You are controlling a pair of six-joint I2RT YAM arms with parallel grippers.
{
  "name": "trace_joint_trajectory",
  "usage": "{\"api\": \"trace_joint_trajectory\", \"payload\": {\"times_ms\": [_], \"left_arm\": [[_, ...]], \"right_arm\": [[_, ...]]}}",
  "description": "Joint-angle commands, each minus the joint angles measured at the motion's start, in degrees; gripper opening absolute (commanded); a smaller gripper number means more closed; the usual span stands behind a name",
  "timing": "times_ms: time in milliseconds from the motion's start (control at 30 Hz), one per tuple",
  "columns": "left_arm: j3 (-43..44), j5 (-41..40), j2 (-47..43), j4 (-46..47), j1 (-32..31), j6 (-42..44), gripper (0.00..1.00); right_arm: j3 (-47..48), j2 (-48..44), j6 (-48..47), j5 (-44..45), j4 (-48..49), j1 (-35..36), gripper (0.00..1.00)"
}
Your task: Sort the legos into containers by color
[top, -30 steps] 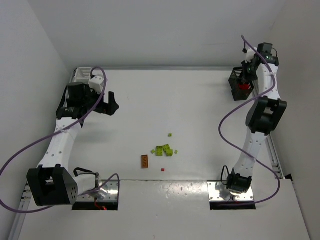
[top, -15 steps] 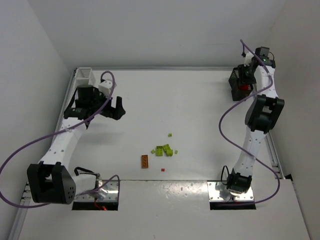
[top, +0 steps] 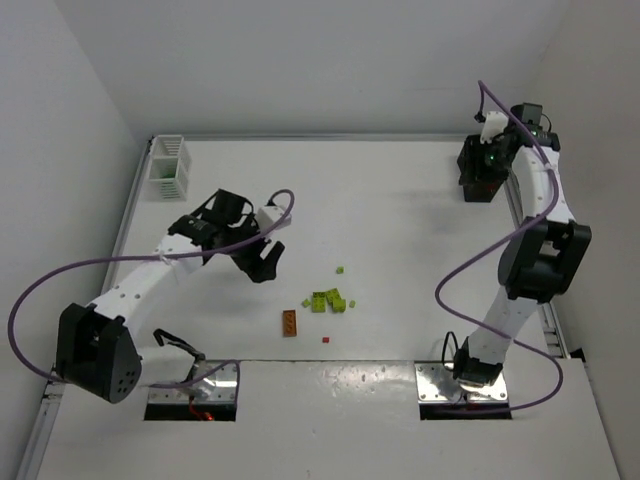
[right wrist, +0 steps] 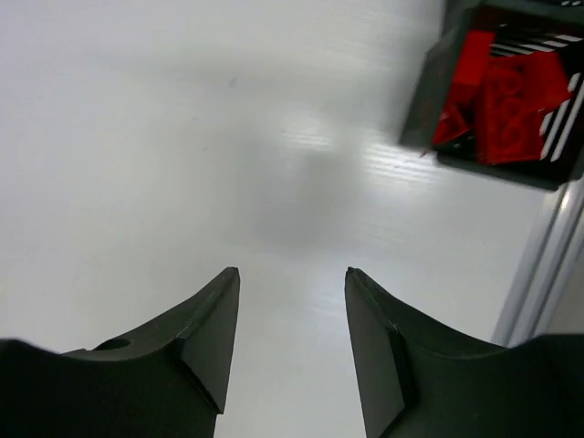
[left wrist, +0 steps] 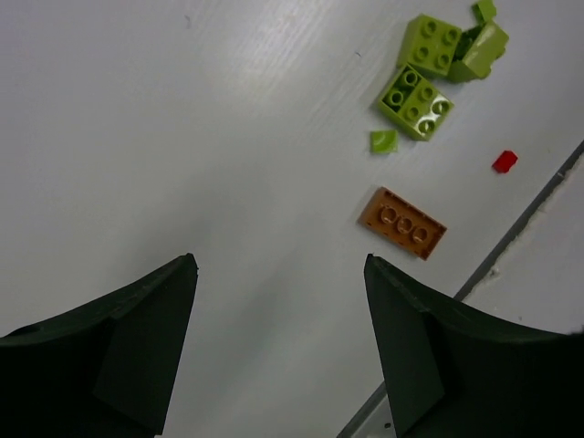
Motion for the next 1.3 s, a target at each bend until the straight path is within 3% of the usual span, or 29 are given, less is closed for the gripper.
{"api": "trace_joint_trajectory", "payload": {"times_ms": [0, 133, 300, 433, 467, 500, 933, 1100, 1267], "left_arm": [[0.04, -3.30, 2.16, -3.10, -4.30, 0.11, 0.79], [0.04, -6.39, 7.08, -2.58, -12.20, -8.93, 0.81], [1.53, -10.07, 13.57, -2.57, -17.05, -14.40, 0.81], [3.56, -10.08, 18.24, -5.04, -19.07, -16.42, 0.86], [3.56, -10.08, 18.77, -5.04, -19.08, -16.43, 0.96], [3.56, -10.08, 18.78, -5.04, -20.56, -17.12, 0.98], [3.04, -9.55, 25.01, -4.42, -24.44, -17.66, 1.00], [2.33, -10.26, 26.95, -3.28, -24.96, -18.27, 0.74], [1.80, -11.92, 28.53, -2.23, -26.10, -18.89, 0.77]], "right_arm": [[-6.70, -7.73, 1.80, -6.15, 1.36, 1.08, 0.50], [-14.61, -14.07, 1.81, -6.77, 3.74, 2.31, 0.50], [-16.30, -16.54, 1.81, -6.77, 3.74, 2.31, 0.50], [-16.30, -16.54, 1.81, -6.77, 3.21, 2.31, 0.51], [-16.30, -17.06, 1.81, -6.77, 3.21, 2.31, 0.51], [-16.82, -17.06, 1.81, -6.77, 3.21, 2.31, 0.51], [-17.44, -16.54, 1.28, -6.77, 4.35, 2.31, 0.51], [-17.44, -16.54, 0.75, -6.77, 4.35, 2.31, 0.51], [-17.97, -16.54, 0.75, -6.77, 4.35, 2.31, 0.51]]}}
